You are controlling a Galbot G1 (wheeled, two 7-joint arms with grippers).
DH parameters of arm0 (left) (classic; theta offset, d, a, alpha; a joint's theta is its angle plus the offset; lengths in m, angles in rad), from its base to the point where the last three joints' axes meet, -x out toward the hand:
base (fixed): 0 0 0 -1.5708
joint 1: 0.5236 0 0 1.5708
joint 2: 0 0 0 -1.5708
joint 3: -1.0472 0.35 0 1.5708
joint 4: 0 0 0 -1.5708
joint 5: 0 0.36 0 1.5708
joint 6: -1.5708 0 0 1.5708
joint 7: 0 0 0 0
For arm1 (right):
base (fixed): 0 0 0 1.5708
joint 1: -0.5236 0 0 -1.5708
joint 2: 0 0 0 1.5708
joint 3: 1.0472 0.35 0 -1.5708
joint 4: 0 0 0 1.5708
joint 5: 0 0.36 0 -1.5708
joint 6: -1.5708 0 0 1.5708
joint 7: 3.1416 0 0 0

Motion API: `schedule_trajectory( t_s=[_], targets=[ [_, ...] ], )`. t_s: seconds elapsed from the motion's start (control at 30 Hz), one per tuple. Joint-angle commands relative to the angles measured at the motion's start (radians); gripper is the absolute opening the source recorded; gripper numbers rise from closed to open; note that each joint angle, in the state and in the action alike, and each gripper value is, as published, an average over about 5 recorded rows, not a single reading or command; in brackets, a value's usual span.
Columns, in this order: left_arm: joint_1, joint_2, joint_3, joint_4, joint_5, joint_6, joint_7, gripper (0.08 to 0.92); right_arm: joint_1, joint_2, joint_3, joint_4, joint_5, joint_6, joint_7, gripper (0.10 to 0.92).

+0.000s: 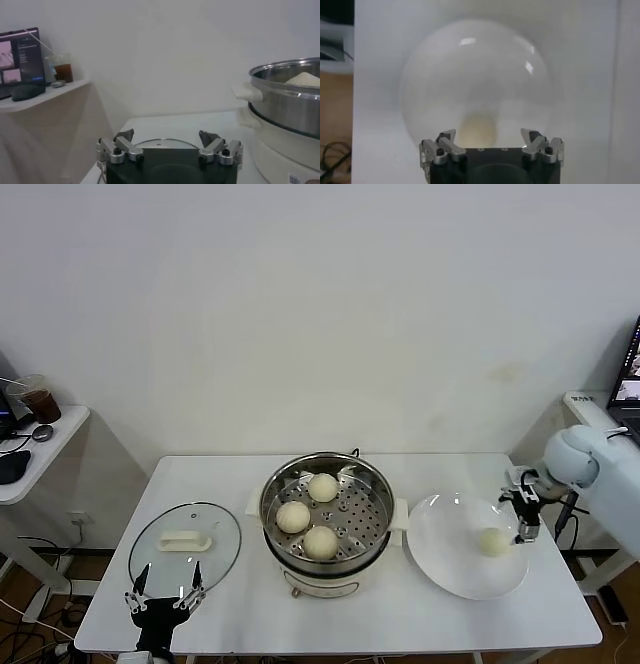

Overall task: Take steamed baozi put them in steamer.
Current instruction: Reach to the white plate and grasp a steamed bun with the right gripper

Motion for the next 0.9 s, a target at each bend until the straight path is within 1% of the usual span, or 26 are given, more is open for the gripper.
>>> schedule_trajectory(
  t_s=[0.03, 0.37, 0.9],
  targets=[
    [0.001, -0.001, 0.002, 0.007, 0.001, 0.000, 0.000, 0.823, -0.102, 0.034, 0.083, -0.089, -0.099, 0.013, 0.037, 0.823],
    [-0.005, 0.003, 0.000, 0.027, 0.001, 0.000, 0.000, 0.823, -0.080, 0.133, 0.066, -0.151, -0.090, 0.000, 0.087, 0.823],
    [-0.011, 0.004, 0.001, 0.037, 0.001, 0.000, 0.000, 0.823, -0.085, 0.158, 0.052, -0.170, -0.096, -0.006, 0.095, 0.823]
  ],
)
